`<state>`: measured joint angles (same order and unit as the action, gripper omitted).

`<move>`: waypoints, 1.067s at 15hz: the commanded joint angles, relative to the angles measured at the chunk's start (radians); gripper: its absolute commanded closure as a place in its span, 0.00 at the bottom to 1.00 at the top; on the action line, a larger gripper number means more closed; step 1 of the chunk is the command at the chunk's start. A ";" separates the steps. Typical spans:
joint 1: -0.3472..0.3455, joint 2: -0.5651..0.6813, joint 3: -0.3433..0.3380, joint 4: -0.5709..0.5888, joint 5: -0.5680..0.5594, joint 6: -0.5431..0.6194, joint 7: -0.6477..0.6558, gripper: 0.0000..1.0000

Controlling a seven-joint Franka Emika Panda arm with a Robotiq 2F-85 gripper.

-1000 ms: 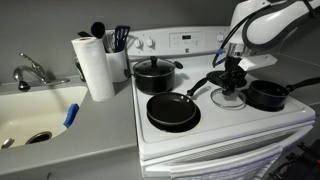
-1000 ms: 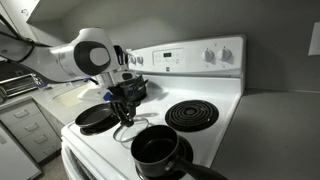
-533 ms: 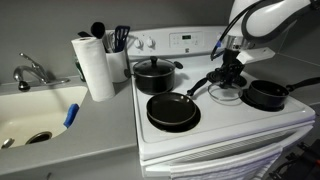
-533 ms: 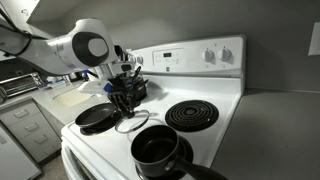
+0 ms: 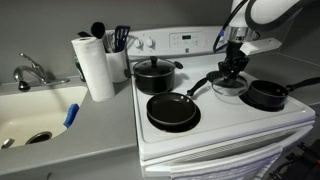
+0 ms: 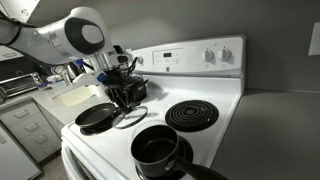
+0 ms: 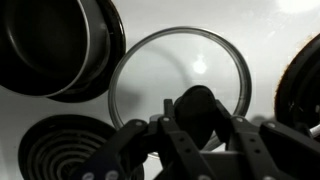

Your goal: Take the lid from the stove and put it on the left pot

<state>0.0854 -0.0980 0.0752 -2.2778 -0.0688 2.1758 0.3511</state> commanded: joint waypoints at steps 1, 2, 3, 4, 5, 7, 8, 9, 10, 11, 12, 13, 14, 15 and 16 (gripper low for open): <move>-0.009 -0.063 0.015 -0.002 -0.017 -0.075 0.027 0.85; -0.006 -0.081 0.020 -0.007 -0.017 -0.086 0.036 0.85; -0.006 -0.094 0.025 -0.012 -0.018 -0.089 0.045 0.85; -0.008 -0.111 0.029 -0.020 -0.020 -0.095 0.057 0.85; -0.009 -0.123 0.033 -0.027 -0.022 -0.098 0.063 0.85; -0.015 -0.150 0.037 -0.043 -0.025 -0.105 0.071 0.85; -0.018 -0.166 0.037 -0.053 -0.027 -0.107 0.071 0.85; -0.023 -0.178 0.035 -0.065 -0.033 -0.110 0.071 0.85; -0.027 -0.192 0.033 -0.076 -0.039 -0.114 0.068 0.85; -0.033 -0.205 0.031 -0.088 -0.043 -0.118 0.066 0.85; -0.039 -0.222 0.031 -0.101 -0.050 -0.122 0.069 0.85; -0.044 -0.234 0.030 -0.110 -0.052 -0.127 0.066 0.85; -0.051 -0.247 0.032 -0.120 -0.062 -0.133 0.072 0.85; -0.056 -0.258 0.032 -0.126 -0.068 -0.141 0.069 0.85; -0.062 -0.272 0.035 -0.135 -0.077 -0.148 0.073 0.85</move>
<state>0.0485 -0.3052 0.0981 -2.3751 -0.1154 2.0616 0.4149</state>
